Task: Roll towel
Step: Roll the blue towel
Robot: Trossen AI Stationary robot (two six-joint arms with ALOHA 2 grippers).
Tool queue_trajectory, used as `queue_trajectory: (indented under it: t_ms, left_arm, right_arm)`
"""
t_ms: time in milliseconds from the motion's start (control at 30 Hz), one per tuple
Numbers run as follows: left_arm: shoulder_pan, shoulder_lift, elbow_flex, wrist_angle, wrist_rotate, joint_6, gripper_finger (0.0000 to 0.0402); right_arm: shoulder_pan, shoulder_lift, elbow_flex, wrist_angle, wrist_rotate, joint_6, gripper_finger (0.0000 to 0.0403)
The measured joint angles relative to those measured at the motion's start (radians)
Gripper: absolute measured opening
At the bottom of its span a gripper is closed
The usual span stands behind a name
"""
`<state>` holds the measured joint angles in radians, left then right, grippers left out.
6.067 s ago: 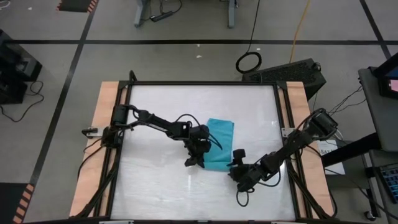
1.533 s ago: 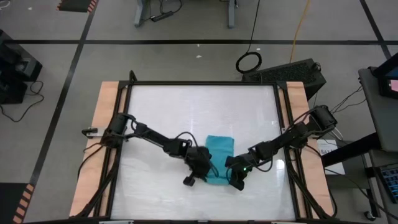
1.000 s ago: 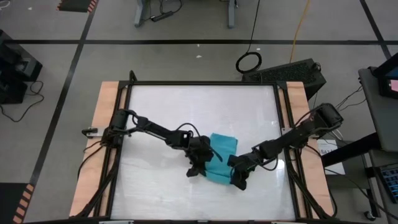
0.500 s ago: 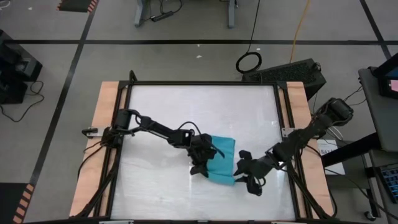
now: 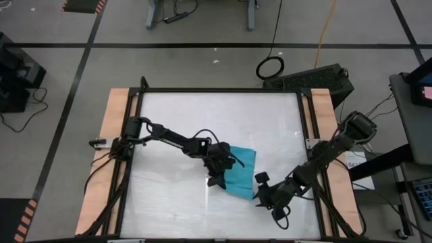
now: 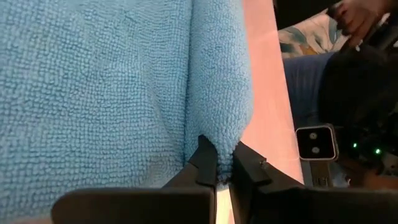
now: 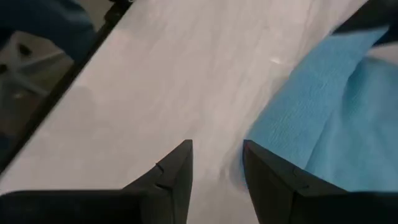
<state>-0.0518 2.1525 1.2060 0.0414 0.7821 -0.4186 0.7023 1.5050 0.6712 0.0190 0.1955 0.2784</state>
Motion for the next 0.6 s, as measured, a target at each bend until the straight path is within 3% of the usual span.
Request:
queue_trajectory:
  t_ms: [333, 600]
  left_arm:
    - [-0.001, -0.001, 0.0, -0.02, -0.011, -0.073, 0.0016]
    - [-0.001, -0.002, 0.0, -0.02, -0.044, -0.105, 0.0016]
  right_arm:
    - [0.007, 0.028, 0.0, 0.018, 0.088, -0.063, 0.0187]
    - [-0.002, 0.081, -0.014, 0.021, 0.095, -0.063, 0.0169]
